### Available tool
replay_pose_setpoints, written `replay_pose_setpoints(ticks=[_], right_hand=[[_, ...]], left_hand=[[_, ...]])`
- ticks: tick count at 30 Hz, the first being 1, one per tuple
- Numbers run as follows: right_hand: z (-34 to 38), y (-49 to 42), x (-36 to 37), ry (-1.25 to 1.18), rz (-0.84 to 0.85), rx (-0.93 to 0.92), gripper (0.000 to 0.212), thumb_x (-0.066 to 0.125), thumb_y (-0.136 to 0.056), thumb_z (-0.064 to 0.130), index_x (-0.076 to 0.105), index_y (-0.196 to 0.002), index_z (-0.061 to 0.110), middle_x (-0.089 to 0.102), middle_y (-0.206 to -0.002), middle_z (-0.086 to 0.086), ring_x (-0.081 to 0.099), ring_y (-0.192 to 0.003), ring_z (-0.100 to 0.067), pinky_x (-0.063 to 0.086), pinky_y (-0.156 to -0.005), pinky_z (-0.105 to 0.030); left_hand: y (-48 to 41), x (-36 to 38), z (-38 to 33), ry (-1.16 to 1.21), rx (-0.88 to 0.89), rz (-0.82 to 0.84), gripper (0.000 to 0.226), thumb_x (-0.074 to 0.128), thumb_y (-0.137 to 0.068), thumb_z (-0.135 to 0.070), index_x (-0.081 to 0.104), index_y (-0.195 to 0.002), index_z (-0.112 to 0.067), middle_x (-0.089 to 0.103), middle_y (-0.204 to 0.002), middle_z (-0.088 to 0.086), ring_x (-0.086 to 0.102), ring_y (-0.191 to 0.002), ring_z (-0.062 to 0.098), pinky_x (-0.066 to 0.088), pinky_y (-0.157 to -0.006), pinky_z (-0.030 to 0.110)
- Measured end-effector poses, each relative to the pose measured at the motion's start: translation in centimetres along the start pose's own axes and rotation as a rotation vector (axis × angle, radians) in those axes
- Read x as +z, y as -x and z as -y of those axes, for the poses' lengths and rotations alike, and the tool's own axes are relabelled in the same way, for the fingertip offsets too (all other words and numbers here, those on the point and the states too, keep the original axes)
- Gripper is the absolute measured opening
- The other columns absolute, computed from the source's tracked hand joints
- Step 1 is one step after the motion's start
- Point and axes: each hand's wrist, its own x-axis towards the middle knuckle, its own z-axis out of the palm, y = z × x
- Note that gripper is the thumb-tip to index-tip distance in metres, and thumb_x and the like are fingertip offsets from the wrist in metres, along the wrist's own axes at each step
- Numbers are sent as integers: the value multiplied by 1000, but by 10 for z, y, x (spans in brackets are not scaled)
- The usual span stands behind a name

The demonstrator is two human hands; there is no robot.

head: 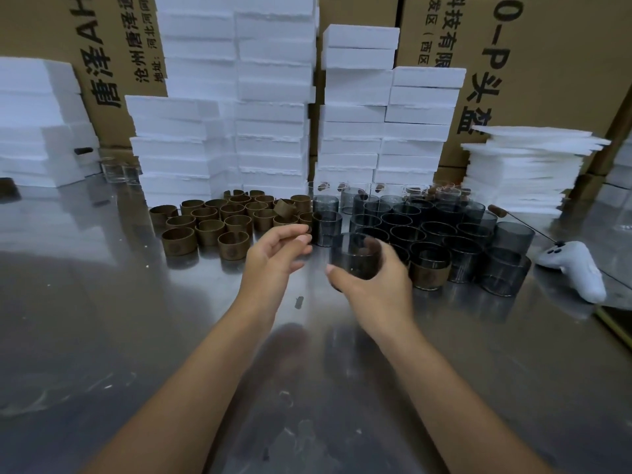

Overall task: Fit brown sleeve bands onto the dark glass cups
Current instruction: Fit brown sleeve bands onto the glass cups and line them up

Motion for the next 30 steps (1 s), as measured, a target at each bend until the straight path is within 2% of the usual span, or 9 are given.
replay_pose_setpoints(ticks=[4,7,13,18,21,24,26,28,30], right_hand=[[-16,1,5,-28,85,41,42,82,-70,33,59,-105,31,66,-96,14,61,-87,3,46,-75,-18],[-20,-1,1,-49,62,42,32,79,-71,40,58,-95,34,67,-94,11,63,-91,-7,50,-77,-24],[-19,0,2,-80,102,35,31,78,-73,38,58,-95,32,69,-80,15,64,-72,3,44,-60,-8],[-19,-1,3,-133,144,92,31,76,-69,42,63,-93,27,73,-80,5,70,-81,-12,56,-78,-33],[-17,-2,2,-179,135,118,32,75,-67,43,65,-89,23,74,-82,6,69,-78,-6,55,-71,-21],[-15,-2,2,-219,130,130,28,74,-68,42,66,-86,22,71,-74,17,63,-66,7,44,-56,-6],[-15,-2,2,-241,130,144,21,75,-73,37,66,-85,22,70,-70,21,62,-63,9,41,-53,-4],[-15,-2,2,-253,134,145,18,75,-76,35,66,-86,23,70,-72,22,63,-65,9,41,-54,-4],[-15,-2,3,-265,144,142,23,75,-74,39,66,-90,25,71,-78,21,65,-71,8,43,-57,-4]], left_hand=[[3,0,0,-54,34,16,18,53,-94,-12,67,-102,-19,70,-106,0,63,-104,9,48,-90,25],[5,2,-2,-76,112,48,19,50,-95,-8,67,-100,-15,70,-103,0,63,-98,-1,47,-83,13],[13,7,3,-267,301,177,18,52,-95,-15,65,-105,-23,69,-104,-5,62,-100,2,44,-86,12],[16,8,7,-446,361,196,22,49,-90,-28,63,-106,-36,66,-106,-18,56,-106,0,46,-82,20],[14,7,9,-482,366,189,22,54,-95,-20,65,-109,-31,64,-109,-17,55,-106,2,44,-69,26],[12,7,11,-526,380,179,22,53,-95,-19,64,-111,-31,60,-106,-23,53,-107,1,47,-71,29],[12,6,12,-545,388,180,22,51,-95,-24,63,-112,-32,59,-105,-26,52,-107,-1,46,-78,25],[11,6,13,-585,406,183,23,49,-94,-28,61,-113,-32,58,-106,-27,51,-108,-2,39,-87,11],[11,5,14,-602,372,194,24,48,-97,-28,59,-117,-31,57,-109,-27,51,-106,1,40,-85,13]])
